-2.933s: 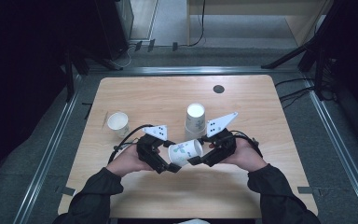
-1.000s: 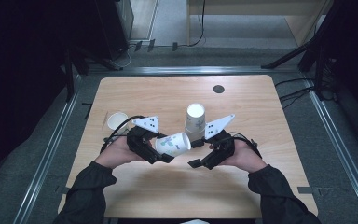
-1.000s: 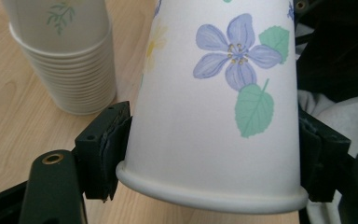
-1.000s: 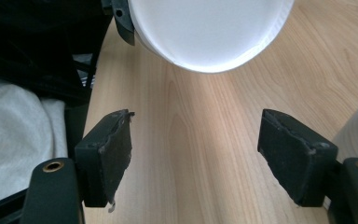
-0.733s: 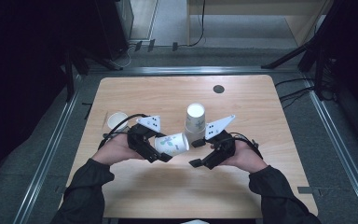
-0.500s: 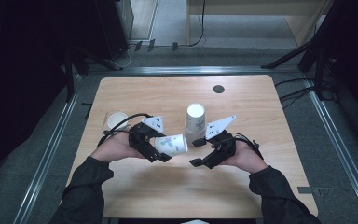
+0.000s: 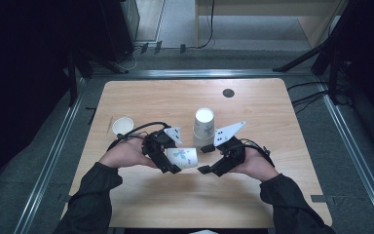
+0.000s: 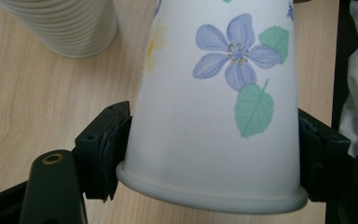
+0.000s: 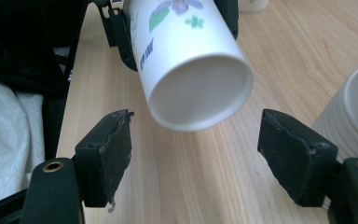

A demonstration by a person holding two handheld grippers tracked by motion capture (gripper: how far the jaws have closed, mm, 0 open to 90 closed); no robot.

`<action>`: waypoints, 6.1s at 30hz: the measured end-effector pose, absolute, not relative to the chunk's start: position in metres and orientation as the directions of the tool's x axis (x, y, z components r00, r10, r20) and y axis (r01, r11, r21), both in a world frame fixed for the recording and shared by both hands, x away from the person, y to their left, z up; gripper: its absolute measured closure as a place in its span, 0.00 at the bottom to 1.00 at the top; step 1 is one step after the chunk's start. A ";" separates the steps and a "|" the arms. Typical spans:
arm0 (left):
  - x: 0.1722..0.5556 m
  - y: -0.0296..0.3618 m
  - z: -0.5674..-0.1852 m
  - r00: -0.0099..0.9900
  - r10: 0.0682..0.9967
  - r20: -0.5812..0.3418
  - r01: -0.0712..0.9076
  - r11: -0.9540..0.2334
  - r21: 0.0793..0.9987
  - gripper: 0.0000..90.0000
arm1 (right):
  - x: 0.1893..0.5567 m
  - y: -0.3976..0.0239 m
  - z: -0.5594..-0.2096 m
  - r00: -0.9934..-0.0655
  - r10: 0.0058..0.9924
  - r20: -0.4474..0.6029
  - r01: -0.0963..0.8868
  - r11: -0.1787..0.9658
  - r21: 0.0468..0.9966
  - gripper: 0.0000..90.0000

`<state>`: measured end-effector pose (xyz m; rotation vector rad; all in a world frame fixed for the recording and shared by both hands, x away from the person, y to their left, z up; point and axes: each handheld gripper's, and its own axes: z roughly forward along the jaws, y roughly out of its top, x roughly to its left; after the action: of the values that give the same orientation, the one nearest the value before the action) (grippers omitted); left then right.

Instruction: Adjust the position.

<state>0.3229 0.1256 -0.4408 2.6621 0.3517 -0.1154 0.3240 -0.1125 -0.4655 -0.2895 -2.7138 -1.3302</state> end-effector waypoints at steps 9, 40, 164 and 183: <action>0.321 0.111 -0.447 0.965 0.213 -0.155 0.258 -0.885 0.388 0.26 | 0.323 -0.104 -0.469 -0.980 0.102 0.172 0.198 0.613 0.765 0.29; 0.313 0.102 -0.448 0.981 0.149 -0.127 0.188 -0.901 0.391 0.26 | 0.316 -0.091 -0.473 -0.987 0.029 0.156 0.137 0.660 0.739 0.39; 0.314 0.106 -0.434 0.966 0.222 -0.134 0.258 -0.870 0.419 0.25 | 0.318 -0.083 -0.481 -0.985 0.038 0.167 0.153 0.633 0.759 0.36; 0.314 0.126 -0.430 0.956 0.256 -0.143 0.292 -0.770 0.568 0.09 | 0.322 -0.099 -0.471 -0.986 0.066 0.151 0.160 0.597 0.786 0.37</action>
<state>0.3144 0.1255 -0.4296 2.4876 0.3855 -0.0758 0.3221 -0.0990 -0.4713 -0.1925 -2.7112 -1.3505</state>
